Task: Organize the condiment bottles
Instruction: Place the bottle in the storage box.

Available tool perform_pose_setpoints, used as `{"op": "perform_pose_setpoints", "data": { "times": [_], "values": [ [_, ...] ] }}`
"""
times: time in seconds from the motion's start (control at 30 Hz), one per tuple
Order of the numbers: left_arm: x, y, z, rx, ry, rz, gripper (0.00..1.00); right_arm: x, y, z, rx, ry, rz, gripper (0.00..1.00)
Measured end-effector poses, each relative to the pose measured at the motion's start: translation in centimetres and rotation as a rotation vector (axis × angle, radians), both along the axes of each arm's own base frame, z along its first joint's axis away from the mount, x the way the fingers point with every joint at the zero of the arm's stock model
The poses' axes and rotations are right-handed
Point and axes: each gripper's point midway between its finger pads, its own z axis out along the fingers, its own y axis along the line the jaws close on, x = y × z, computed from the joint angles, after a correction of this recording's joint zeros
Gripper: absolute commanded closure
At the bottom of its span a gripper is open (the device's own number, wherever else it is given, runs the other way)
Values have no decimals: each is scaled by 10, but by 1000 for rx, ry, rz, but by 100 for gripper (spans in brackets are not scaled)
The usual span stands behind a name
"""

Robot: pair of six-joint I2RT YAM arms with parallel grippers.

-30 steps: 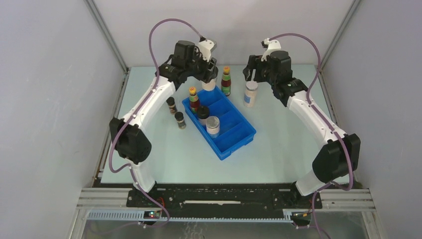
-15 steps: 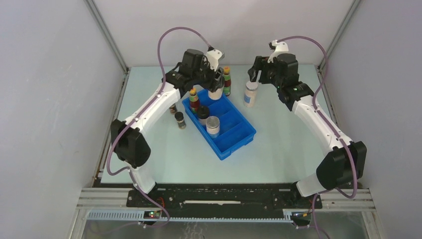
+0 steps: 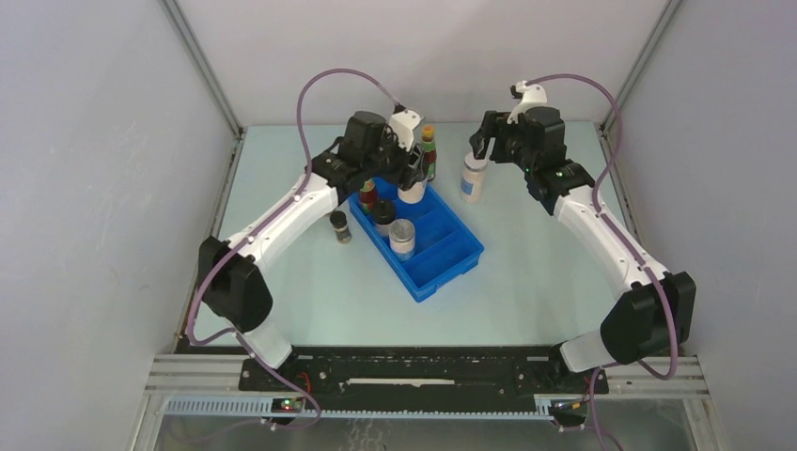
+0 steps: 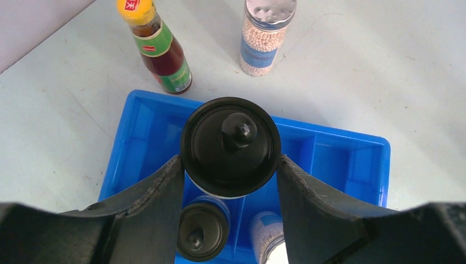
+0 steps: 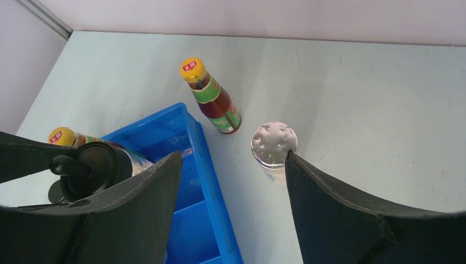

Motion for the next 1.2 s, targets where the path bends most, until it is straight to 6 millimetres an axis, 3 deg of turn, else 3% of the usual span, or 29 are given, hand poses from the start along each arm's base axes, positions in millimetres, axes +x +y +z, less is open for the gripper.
{"op": "perform_pose_setpoints", "data": {
  "times": [0.3,0.53,1.2],
  "values": [
    [-8,-11,-8,-37,5,-21,100,-5,-8,5,4,-16,-14,22],
    [-4,-15,-5,-65,-21,-21,100,-2,-15,3,4,-13,-29,22],
    [5,-24,-20,-95,-30,-19,100,1,-16,8,14,-35,-28,22]
  ]
}}
